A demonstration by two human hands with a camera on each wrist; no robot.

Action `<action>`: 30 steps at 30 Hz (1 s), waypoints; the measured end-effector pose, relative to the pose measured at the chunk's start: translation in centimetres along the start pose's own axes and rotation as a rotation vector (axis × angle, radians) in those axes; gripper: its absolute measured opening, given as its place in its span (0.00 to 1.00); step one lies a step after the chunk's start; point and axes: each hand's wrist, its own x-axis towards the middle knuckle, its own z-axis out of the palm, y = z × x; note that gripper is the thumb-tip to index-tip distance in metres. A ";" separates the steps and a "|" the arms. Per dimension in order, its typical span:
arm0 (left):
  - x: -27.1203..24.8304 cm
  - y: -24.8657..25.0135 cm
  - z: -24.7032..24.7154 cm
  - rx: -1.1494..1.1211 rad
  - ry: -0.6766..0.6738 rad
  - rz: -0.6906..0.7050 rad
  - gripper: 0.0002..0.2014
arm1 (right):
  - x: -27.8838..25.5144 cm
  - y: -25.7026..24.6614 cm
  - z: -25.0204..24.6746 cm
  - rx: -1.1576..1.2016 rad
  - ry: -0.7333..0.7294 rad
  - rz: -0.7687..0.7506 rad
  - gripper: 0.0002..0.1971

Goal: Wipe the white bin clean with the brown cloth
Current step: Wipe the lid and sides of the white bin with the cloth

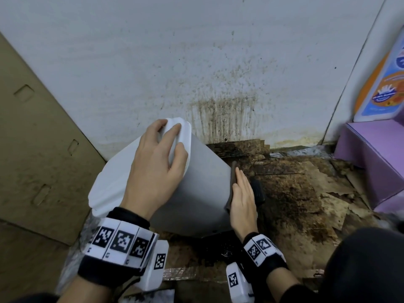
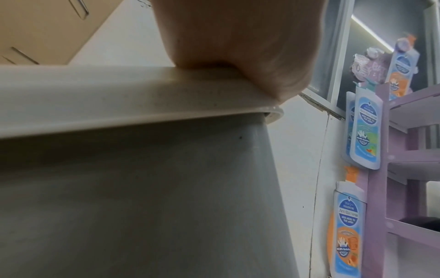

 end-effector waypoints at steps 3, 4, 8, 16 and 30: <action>-0.1 0.1 0.2 0.017 0.023 -0.010 0.25 | -0.1 -0.7 0.3 0.017 0.008 0.019 0.32; -0.1 0.1 0.2 0.022 0.027 -0.014 0.25 | -0.1 -1.1 0.5 0.012 0.021 0.016 0.33; 0.0 -0.2 0.0 0.037 0.027 -0.029 0.25 | -0.4 -3.5 1.4 -0.004 0.037 -0.024 0.34; 0.4 -1.2 -0.2 0.050 0.061 -0.032 0.27 | -1.4 -12.2 2.8 0.069 -0.214 -0.283 0.31; 0.2 -1.9 -0.8 -0.023 0.058 -0.049 0.27 | 1.8 -2.4 1.1 -0.059 -0.095 -0.148 0.31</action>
